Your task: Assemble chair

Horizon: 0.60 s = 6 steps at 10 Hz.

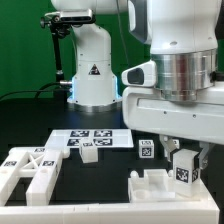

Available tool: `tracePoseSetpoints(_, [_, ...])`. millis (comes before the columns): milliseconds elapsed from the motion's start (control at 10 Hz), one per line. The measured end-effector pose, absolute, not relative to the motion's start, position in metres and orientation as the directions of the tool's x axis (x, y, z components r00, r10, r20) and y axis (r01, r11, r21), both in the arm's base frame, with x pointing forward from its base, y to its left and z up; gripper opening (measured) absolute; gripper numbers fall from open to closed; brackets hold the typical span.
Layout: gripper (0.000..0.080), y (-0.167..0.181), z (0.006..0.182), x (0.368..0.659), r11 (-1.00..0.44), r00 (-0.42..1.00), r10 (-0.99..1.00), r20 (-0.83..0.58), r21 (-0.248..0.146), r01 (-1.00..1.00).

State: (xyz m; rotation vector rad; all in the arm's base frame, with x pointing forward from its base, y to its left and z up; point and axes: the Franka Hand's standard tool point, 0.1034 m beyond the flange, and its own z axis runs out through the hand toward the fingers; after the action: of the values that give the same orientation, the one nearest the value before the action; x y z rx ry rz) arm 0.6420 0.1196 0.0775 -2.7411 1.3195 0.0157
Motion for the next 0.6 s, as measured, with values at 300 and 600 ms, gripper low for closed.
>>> tracePoseSetpoints(300, [0.0285,0.1186,0.0771,0.6421,-0.425,0.429,-0.898,-0.097,-0.061,-0.903])
tracePoseSetpoints(600, [0.0454,0.1183,0.0789,0.6428,-0.553,0.558,-0.825,-0.084,-0.075,-0.83])
